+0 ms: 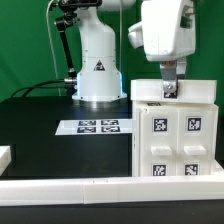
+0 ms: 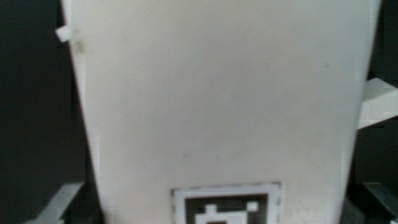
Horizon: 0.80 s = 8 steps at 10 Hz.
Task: Assemble cabinet
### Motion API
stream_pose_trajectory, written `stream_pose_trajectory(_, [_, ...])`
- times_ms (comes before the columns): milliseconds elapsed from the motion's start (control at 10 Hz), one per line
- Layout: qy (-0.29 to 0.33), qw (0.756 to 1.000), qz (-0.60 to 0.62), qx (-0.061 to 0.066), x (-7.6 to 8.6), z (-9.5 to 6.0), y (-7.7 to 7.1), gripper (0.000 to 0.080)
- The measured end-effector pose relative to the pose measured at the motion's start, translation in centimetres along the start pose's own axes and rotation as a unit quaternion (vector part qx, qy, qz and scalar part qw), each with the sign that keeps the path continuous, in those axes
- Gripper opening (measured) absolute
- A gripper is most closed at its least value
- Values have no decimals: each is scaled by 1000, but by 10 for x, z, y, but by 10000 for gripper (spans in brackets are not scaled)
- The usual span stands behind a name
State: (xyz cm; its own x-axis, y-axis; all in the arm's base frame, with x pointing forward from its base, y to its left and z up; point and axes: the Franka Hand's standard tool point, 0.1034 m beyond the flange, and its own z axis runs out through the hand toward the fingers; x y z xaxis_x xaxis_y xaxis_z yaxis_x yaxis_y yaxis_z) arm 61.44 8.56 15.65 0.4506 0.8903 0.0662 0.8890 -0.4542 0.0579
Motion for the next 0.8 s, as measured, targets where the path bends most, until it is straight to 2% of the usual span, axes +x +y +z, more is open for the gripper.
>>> stream_pose_trajectory(200, [0, 999, 33, 0, 0, 0, 0, 556])
stream_pose_trajectory(500, [4, 985, 170, -3, 1, 0, 0, 557])
stream_pose_trajectory(800, [10, 937, 348, -6, 1, 1, 1, 557])
